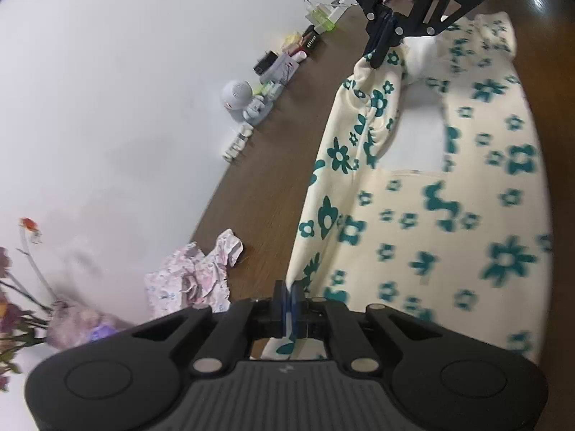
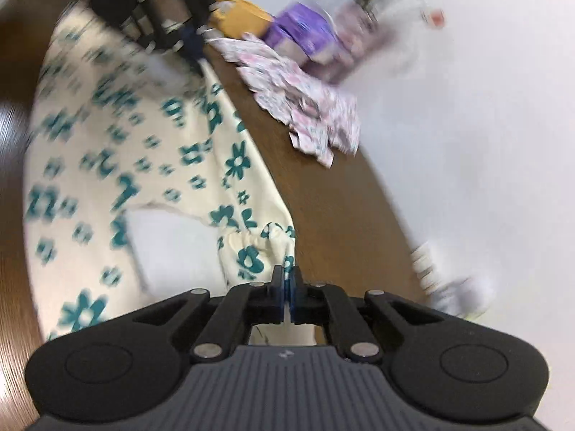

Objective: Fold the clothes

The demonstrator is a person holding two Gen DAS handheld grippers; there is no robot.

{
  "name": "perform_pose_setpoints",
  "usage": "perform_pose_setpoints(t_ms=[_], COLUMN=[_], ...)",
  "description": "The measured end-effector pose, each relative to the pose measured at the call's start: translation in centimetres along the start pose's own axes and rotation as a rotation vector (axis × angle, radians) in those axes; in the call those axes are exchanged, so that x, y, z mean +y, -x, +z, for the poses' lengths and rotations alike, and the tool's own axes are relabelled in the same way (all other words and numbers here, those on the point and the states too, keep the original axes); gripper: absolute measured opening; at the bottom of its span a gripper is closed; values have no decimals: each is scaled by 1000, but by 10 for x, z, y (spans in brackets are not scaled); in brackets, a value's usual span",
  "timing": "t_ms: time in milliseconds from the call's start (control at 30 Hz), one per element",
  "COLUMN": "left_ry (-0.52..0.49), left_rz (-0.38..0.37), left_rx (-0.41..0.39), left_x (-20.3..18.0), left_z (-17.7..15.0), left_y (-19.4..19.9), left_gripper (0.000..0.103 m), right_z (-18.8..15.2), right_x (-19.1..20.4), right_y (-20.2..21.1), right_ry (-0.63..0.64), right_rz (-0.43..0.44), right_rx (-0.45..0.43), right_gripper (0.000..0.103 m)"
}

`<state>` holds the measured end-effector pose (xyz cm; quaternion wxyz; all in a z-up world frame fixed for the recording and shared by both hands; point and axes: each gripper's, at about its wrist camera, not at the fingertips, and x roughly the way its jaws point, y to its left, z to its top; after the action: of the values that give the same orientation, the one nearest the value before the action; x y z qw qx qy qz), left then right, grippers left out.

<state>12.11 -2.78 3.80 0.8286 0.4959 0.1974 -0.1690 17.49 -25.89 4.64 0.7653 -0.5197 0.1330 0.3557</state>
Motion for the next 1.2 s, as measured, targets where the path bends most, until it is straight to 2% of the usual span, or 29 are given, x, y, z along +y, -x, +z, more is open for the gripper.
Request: perform_pose_setpoints(t_ms=[100, 200, 567, 867, 1200], left_ry=[-48, -75, -104, -114, -171], left_rz=[42, 48, 59, 62, 75], left_rx=[-4, -4, 19, 16, 11], left_x=[-27, -46, -79, -87, -95], left_z=[-3, -6, -10, -13, -13], left_y=[12, 18, 22, 26, 28], left_gripper=[1, 1, 1, 1, 0], right_z=[-6, -14, -16, -17, -23], right_x=[34, 61, 98, 114, 129], right_y=[12, 13, 11, 18, 18], right_ry=[85, 157, 185, 221, 256], right_rz=[-92, -166, -222, -238, -245], right_rx=[1, 22, 45, 61, 84], right_gripper=[2, 1, 2, 2, 2])
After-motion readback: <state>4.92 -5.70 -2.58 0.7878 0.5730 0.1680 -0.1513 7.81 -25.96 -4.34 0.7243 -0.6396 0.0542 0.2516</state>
